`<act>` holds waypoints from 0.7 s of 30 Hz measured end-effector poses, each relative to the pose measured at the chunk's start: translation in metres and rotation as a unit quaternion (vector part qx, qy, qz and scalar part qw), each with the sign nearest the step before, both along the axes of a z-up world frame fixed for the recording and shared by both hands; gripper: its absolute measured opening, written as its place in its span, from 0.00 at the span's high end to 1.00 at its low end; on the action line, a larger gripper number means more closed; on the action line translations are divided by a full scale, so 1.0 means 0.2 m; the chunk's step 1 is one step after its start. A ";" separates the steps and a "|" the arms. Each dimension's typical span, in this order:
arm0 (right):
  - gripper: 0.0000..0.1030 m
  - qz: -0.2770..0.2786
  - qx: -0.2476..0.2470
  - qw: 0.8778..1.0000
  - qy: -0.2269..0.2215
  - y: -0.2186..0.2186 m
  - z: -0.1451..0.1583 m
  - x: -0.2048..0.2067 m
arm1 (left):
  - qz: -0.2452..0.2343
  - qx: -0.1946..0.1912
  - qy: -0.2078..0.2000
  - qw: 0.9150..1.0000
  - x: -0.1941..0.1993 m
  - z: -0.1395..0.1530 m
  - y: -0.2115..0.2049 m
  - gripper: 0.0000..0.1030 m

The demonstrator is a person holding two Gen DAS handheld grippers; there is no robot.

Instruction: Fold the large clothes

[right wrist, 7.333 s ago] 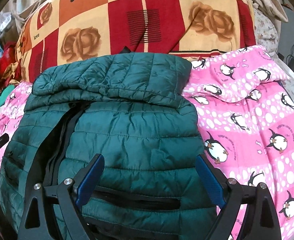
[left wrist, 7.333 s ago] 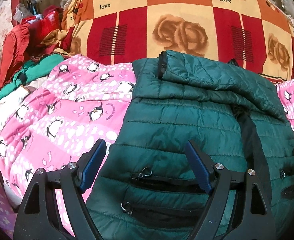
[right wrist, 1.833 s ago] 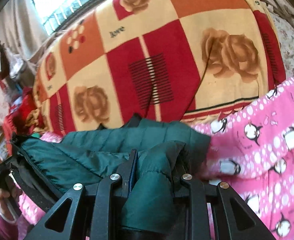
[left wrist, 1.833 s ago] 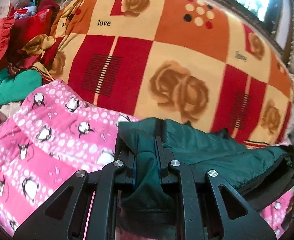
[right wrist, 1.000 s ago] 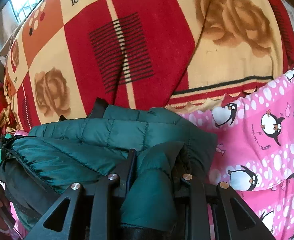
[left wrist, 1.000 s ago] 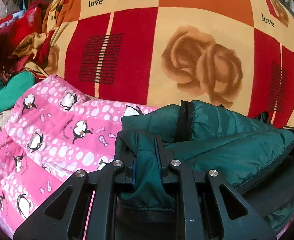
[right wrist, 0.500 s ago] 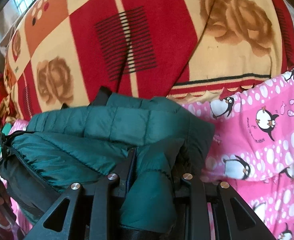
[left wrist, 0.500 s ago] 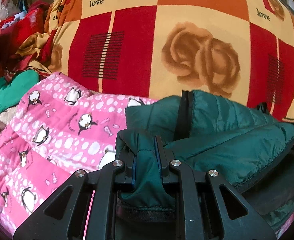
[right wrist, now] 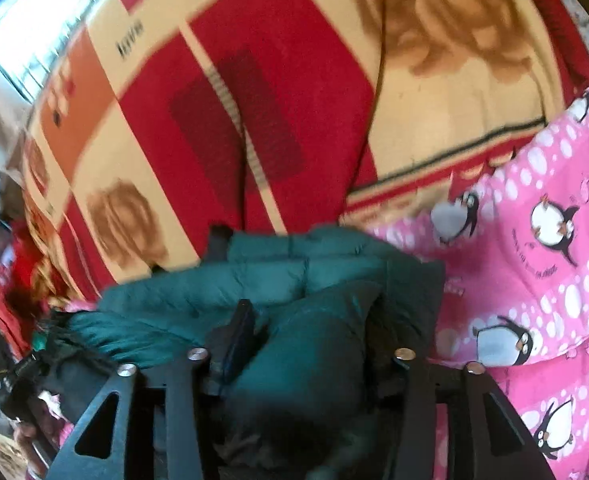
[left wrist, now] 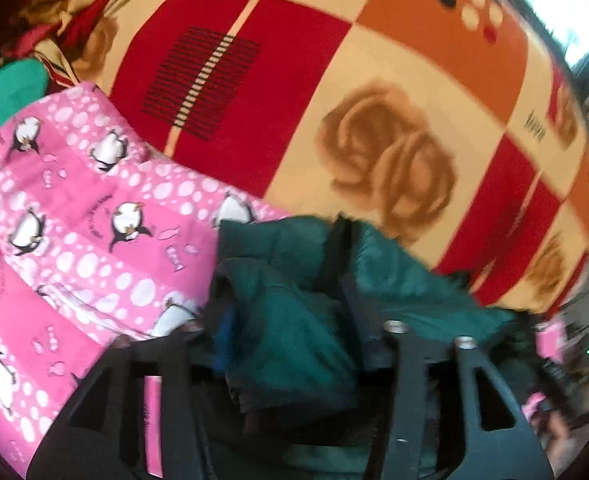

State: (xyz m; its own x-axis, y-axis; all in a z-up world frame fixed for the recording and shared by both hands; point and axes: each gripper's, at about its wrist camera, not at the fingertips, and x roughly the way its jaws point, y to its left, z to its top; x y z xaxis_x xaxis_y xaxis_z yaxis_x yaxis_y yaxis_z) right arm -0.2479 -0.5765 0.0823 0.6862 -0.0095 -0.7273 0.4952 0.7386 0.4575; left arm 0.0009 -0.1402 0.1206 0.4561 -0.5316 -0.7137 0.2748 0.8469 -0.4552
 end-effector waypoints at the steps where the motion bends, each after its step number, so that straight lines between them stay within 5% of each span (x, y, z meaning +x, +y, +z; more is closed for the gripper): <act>1: 0.47 0.000 0.003 1.000 -0.014 0.00 0.03 -0.02 | 0.009 -0.002 -0.013 1.000 0.00 0.03 0.02 0.29; 5: 0.45 -0.002 -0.018 0.999 -0.041 0.04 0.14 -0.07 | 0.040 -0.015 -0.069 0.997 -0.04 0.16 0.11 0.22; 7: 0.30 -0.023 -0.032 0.997 -0.072 0.05 0.20 -0.13 | 0.044 -0.020 -0.070 0.996 -0.05 0.17 0.13 0.22; 10: 0.26 -0.050 -0.046 0.992 -0.109 0.06 0.28 -0.20 | 0.040 -0.014 -0.079 0.996 -0.10 0.18 0.14 0.22; 14: 0.26 0.017 -0.082 0.987 -0.134 0.21 0.36 -0.21 | 0.037 -0.014 -0.093 0.995 -0.18 0.16 0.15 0.22; 17: 0.26 0.086 -0.138 0.979 -0.120 0.37 0.36 -0.13 | 0.031 -0.001 -0.110 0.993 -0.24 0.15 0.11 0.22; 21: 0.26 0.143 -0.187 0.971 -0.041 0.53 0.24 0.11 | 0.005 0.055 -0.110 0.992 -0.23 0.08 -0.07 0.22</act>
